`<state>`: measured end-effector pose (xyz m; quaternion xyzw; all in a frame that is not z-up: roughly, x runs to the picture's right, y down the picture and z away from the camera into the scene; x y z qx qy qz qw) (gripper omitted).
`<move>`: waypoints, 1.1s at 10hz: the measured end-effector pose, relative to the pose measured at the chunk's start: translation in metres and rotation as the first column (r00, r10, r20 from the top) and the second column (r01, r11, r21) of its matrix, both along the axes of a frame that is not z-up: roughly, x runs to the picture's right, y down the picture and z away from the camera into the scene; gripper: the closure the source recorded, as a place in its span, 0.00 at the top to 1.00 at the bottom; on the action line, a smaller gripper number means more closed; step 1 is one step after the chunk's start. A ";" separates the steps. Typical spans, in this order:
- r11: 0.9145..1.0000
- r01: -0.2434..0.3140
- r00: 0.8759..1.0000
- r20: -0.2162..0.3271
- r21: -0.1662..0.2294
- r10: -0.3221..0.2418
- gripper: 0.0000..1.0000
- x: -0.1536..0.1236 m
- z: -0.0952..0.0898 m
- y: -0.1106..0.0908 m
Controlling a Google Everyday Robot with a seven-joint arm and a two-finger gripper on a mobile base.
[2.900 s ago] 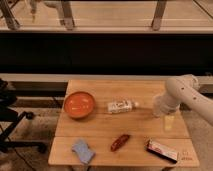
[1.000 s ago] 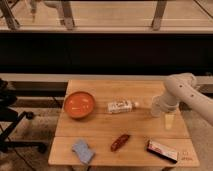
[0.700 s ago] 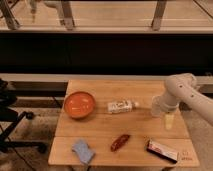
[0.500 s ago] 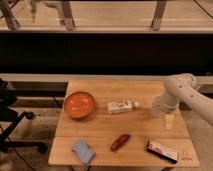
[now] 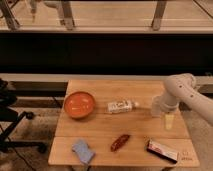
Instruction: Pick up the ceramic cup
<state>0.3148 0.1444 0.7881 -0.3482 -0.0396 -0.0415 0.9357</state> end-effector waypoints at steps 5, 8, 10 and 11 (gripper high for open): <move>1.000 0.012 1.000 0.009 -0.004 -0.012 1.00 0.001 0.001 0.000; 1.000 0.019 1.000 0.014 -0.006 -0.019 1.00 0.001 0.000 -0.001; 1.000 0.024 1.000 0.016 -0.008 -0.023 1.00 0.001 0.001 -0.001; 1.000 0.026 0.999 0.018 -0.009 -0.026 1.00 0.000 0.002 -0.001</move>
